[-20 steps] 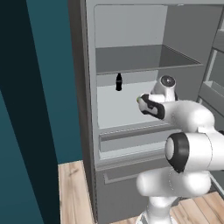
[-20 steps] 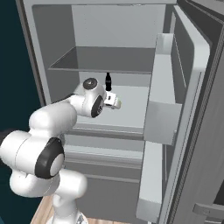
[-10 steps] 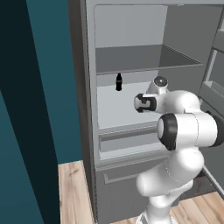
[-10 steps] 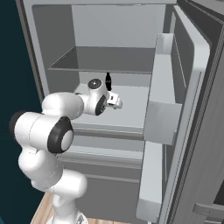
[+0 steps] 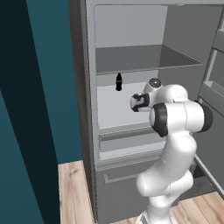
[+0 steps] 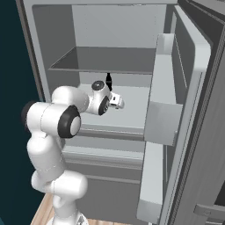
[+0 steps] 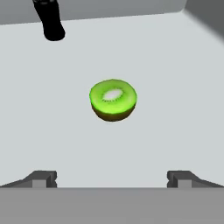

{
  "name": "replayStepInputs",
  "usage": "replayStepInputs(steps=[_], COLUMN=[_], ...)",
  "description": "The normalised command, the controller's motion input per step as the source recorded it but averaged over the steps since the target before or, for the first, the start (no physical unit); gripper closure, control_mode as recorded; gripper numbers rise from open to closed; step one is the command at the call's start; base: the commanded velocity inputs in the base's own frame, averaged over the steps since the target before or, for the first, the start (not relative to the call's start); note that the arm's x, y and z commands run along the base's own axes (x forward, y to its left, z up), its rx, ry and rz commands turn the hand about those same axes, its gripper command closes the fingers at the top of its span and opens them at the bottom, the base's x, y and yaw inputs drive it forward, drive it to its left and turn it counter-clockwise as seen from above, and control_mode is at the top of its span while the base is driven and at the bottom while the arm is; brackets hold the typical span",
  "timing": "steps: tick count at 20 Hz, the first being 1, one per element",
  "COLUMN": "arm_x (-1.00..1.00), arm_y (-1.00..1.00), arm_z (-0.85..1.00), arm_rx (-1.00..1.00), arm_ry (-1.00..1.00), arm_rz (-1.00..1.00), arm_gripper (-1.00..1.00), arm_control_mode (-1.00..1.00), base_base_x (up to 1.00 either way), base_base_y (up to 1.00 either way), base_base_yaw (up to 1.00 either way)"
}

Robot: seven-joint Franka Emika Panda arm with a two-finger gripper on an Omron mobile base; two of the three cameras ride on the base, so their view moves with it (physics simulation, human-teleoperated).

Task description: Pick the kiwi and tangerine from the fridge and place them on the plate next to the blender to make a fruit smoothie.

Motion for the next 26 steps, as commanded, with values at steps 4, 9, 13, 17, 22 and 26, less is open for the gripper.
replayStepInputs(steps=[4,9,13,17,22,26], arm_x=[0.46,0.43,0.41,0.37,0.38,0.28], arm_y=[-0.01,-0.05,-0.08,-0.12,-0.12,-0.09], arm_z=[-0.19,-0.20,-0.20,-0.20,-0.14,-0.14], arm_rx=[0.00,0.00,0.00,0.00,0.00,0.00], arm_ry=[0.00,0.00,0.00,0.00,0.00,0.00], arm_rz=[0.00,0.00,0.00,0.00,0.00,0.00], arm_gripper=[-1.00,-1.00,-1.00,-1.00,-1.00,-1.00], arm_control_mode=[-1.00,-1.00,-1.00,-1.00,-1.00,-1.00], base_base_x=[0.00,0.00,0.00,0.00,0.00,0.00], base_base_y=[0.00,0.00,0.00,0.00,0.00,0.00], base_base_yaw=[0.00,0.00,0.00,0.00,0.00,0.00])
